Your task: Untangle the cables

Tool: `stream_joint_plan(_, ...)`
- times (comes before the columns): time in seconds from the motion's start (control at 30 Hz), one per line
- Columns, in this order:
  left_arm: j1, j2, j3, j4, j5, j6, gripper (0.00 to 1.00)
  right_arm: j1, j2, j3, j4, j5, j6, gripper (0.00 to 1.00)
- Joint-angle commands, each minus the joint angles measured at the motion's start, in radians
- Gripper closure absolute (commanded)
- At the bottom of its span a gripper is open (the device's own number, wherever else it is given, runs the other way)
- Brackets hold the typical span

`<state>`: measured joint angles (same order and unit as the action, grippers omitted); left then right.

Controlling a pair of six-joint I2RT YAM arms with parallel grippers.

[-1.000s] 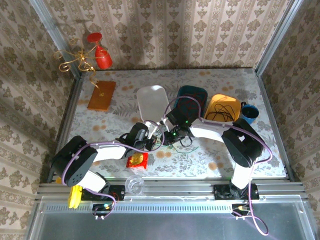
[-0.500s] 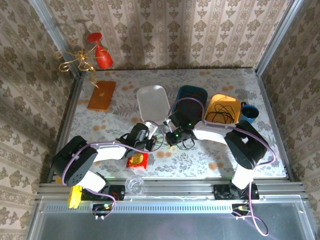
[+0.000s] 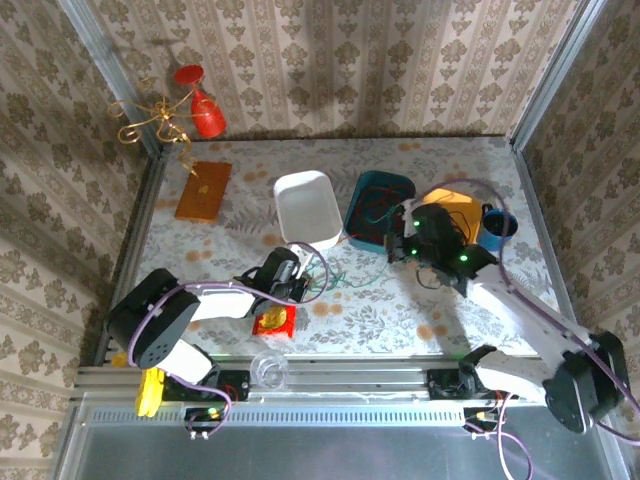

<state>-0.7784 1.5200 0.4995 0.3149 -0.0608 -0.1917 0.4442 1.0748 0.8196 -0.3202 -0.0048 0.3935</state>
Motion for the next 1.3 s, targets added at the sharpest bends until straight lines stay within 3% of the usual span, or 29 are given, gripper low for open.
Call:
stream_joint_plan(0.0, -0.001, 0.036, 0.009, -0.056, -0.01, -0.017, 1.0, -0.059, -0.1, 0.01, -0.092, 0.183, 0.004, 0.97)
stream_joint_plan(0.13, 0.0, 0.05, 0.013, -0.045, 0.0, -0.015, 1.0, -0.102, -0.161, 0.043, -0.087, 0.258, -0.027, 0.96)
stream_joint_plan(0.27, -0.002, 0.037, 0.003, -0.004, 0.04, -0.012, 1.0, -0.079, -0.041, 0.136, -0.08, 0.074, -0.05, 0.94)
stream_joint_plan(0.53, -0.001, -0.014, -0.018, 0.042, 0.082, -0.013, 1.0, 0.09, 0.509, 0.412, 0.048, -0.27, 0.007, 0.95)
stream_joint_plan(0.7, 0.001, -0.052, -0.039, 0.04, 0.079, -0.02, 1.0, 0.114, 0.814, 0.63, 0.051, -0.323, 0.034, 0.95)
stream_joint_plan(0.83, 0.004, -0.063, -0.038, 0.019, 0.076, -0.018, 1.0, 0.119, 0.941, 0.727, 0.056, -0.312, 0.052, 0.9)
stream_joint_plan(0.93, 0.004, -0.065, -0.038, 0.018, 0.079, -0.02, 1.0, 0.12, 0.964, 0.758, 0.028, -0.279, 0.055, 0.66)
stream_joint_plan(1.0, 0.004, -0.068, -0.038, 0.019, 0.079, -0.02, 1.0, 0.12, 0.927, 0.73, 0.032, -0.247, 0.054, 0.6)
stream_joint_plan(1.13, 0.005, -0.074, -0.038, 0.024, 0.078, -0.018, 1.0, 0.122, 0.787, 0.62, 0.011, -0.187, 0.02, 0.58)
stream_joint_plan(1.27, 0.013, -0.085, -0.043, 0.042, 0.094, -0.02, 1.0, 0.128, 0.635, 0.474, -0.071, -0.203, -0.043, 0.58)
